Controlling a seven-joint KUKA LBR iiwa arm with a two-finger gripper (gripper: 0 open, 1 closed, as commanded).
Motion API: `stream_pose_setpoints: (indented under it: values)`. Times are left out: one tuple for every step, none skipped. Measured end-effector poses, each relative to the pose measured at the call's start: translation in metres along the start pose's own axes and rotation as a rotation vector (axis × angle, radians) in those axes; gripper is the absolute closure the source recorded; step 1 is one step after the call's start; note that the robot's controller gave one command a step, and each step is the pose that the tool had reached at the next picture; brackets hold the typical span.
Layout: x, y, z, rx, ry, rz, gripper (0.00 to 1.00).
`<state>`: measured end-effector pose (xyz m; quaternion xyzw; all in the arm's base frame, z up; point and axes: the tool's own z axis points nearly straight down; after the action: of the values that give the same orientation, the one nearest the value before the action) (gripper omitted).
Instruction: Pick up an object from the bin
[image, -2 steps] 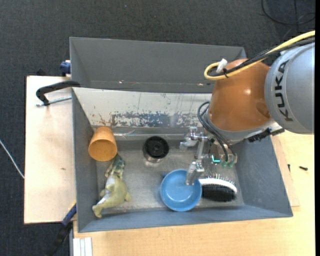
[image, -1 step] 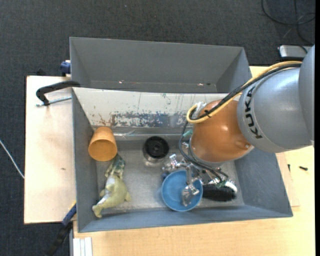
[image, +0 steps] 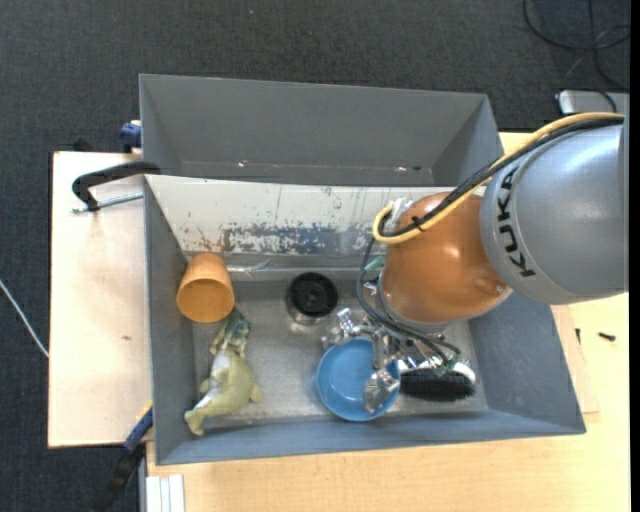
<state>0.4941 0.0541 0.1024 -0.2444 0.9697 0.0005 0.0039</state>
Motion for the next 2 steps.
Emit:
stream_pose_setpoints:
  values:
    - [-0.015, 0.033, -0.009, -0.002, 0.001, -0.377, 0.0]
    - [-0.007, 0.013, 0.027, -0.002, -0.009, -0.706, 0.0]
